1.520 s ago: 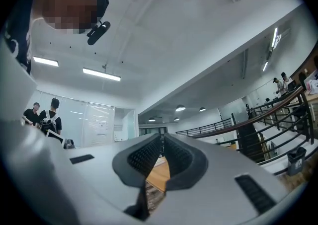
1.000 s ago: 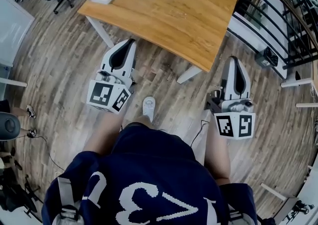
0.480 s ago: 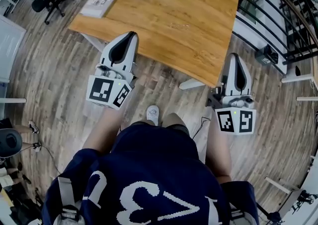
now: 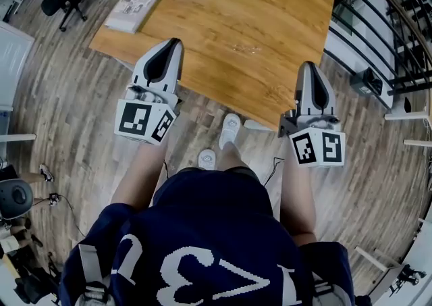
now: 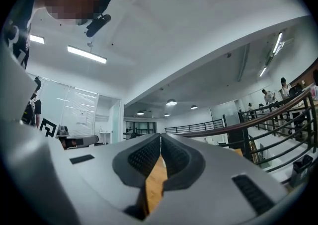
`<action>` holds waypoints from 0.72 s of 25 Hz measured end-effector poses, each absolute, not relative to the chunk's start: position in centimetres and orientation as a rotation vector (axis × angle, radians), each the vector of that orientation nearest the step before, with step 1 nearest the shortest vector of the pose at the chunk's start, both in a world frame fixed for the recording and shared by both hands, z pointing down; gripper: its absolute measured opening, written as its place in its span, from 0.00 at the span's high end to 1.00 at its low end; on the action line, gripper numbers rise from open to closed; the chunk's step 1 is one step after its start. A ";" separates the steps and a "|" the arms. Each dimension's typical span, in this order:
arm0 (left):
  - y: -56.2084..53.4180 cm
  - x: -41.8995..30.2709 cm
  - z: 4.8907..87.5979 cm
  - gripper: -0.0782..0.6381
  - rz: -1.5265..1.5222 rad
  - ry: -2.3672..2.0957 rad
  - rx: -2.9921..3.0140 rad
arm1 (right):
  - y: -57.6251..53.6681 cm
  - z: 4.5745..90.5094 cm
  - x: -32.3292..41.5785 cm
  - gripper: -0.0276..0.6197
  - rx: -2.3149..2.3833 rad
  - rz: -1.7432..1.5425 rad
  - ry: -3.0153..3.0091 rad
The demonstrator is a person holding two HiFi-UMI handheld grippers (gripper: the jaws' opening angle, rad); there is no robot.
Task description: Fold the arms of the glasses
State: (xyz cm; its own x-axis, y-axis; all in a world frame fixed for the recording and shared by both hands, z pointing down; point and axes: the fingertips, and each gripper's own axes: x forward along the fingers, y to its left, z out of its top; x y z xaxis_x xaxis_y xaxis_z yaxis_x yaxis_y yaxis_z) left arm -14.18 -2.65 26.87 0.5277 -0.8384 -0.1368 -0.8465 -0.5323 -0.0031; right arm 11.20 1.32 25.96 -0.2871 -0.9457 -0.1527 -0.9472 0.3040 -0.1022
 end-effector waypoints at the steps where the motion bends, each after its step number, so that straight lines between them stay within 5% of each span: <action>1: -3.6 -14.1 26.8 0.85 0.183 1.491 -2.678 | 0.1 25.9 11.3 0.91 -1.746 0.011 2.388; 18: -18.8 -8.9 27.4 0.85 0.163 1.634 -2.602 | -16.8 26.2 16.3 0.91 -1.596 -0.010 2.520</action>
